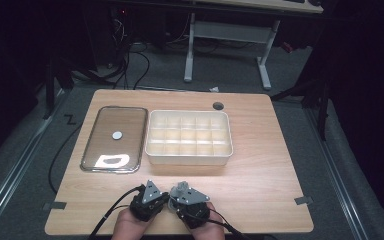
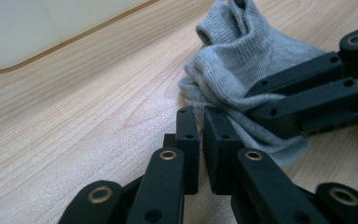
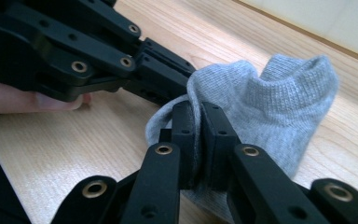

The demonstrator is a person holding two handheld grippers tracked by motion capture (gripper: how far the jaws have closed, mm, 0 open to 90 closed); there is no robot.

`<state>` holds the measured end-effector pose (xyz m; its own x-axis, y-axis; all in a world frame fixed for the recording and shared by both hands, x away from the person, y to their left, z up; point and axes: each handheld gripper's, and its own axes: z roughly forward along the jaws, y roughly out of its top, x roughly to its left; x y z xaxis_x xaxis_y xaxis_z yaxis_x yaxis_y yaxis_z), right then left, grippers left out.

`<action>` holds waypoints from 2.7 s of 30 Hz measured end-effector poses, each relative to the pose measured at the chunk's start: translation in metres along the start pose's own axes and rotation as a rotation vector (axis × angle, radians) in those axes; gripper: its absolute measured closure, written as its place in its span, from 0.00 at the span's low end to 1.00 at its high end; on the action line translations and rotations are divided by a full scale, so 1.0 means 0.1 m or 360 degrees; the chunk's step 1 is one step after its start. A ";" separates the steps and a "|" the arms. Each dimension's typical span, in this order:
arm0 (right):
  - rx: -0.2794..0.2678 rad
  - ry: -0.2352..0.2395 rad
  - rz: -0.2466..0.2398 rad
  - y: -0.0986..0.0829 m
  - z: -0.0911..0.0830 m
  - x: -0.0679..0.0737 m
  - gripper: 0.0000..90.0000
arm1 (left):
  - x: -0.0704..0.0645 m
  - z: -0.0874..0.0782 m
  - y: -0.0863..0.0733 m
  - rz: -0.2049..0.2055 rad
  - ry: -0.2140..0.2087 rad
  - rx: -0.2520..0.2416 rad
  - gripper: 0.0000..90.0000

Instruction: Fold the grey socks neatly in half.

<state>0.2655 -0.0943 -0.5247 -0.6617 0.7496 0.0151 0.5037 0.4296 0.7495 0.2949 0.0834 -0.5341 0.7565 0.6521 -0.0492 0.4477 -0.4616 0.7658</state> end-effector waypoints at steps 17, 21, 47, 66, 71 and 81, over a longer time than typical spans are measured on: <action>-0.0013 0.0057 0.0019 -0.02 0.01 0.01 0.81 | -0.01 -0.15 0.12 -0.0063 -0.0105 -0.0218 0.95; -0.0016 0.0096 0.0014 -0.02 -0.01 0.02 0.74 | 0.02 -0.04 0.08 -0.0064 -0.0093 -0.0160 0.97; -0.0040 -0.0055 0.0127 -0.18 -0.14 -0.27 0.91 | -0.06 -0.10 0.12 -0.0004 -0.0039 -0.0225 0.94; -0.0042 -0.0048 0.0148 -0.13 -0.22 -0.28 0.90 | -0.23 0.05 0.05 0.0130 -0.0070 -0.0091 1.00; -0.0067 -0.0083 0.0184 -0.13 -0.33 -0.29 0.82 | -0.22 0.05 0.05 0.0118 -0.0083 -0.0088 1.00; 0.0006 -0.0007 0.0359 -0.22 -0.25 -0.36 0.65 | -0.21 0.05 0.05 0.0106 -0.0097 -0.0087 0.99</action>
<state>0.2646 -0.1437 -0.5246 -0.5298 0.8290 0.1791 0.6406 0.2528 0.7251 0.2836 0.0648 -0.5323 0.8121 0.5825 -0.0347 0.3700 -0.4680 0.8025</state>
